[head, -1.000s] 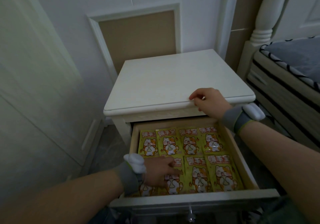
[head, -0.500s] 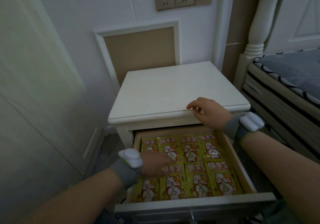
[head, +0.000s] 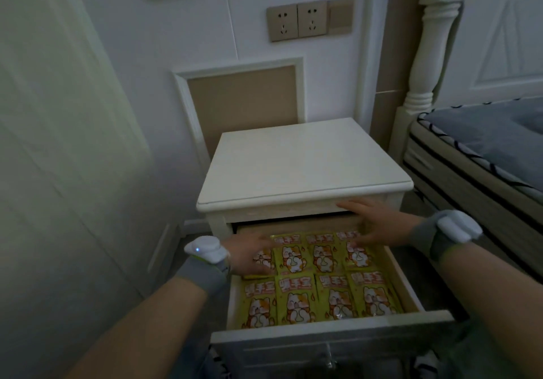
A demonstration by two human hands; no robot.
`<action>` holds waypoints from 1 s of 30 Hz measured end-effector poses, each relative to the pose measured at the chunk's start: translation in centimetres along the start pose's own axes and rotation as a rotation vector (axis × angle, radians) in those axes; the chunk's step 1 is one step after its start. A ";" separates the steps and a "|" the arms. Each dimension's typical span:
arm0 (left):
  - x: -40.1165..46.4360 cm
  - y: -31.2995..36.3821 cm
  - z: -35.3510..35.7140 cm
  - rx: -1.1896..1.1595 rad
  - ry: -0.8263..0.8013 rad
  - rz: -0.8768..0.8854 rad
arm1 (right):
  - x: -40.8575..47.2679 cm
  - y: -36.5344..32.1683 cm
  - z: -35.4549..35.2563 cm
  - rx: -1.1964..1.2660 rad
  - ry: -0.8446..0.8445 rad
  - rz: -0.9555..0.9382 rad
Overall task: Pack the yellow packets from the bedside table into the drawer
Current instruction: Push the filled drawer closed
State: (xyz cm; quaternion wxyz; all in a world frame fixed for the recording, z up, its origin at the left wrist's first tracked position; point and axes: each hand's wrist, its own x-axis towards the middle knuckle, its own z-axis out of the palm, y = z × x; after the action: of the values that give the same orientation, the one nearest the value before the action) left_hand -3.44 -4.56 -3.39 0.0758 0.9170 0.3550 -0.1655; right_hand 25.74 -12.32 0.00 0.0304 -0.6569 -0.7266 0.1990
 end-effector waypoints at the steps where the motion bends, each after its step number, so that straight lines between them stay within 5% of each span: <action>1: -0.4 -0.3 -0.2 0.000 0.008 -0.014 | -0.4 0.2 -0.1 0.018 -0.001 0.000; 7: -1.8 -1.9 -0.3 -0.086 0.013 -0.126 | -2.0 0.4 0.6 0.057 0.008 -0.049; 13: -3.4 -1.0 0.2 -0.220 -0.159 -0.090 | -4.4 -2.0 1.8 0.160 -0.067 -0.098; 30: -5.3 3.0 1.5 -0.141 -0.219 0.003 | -6.2 -0.9 3.8 -0.160 -0.188 -0.077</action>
State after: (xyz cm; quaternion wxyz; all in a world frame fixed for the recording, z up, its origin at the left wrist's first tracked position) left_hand -5.45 -10.44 -2.81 0.1786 0.8863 0.3541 -0.2391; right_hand 24.56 -19.28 -1.83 -0.0828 -0.6075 -0.7644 0.1995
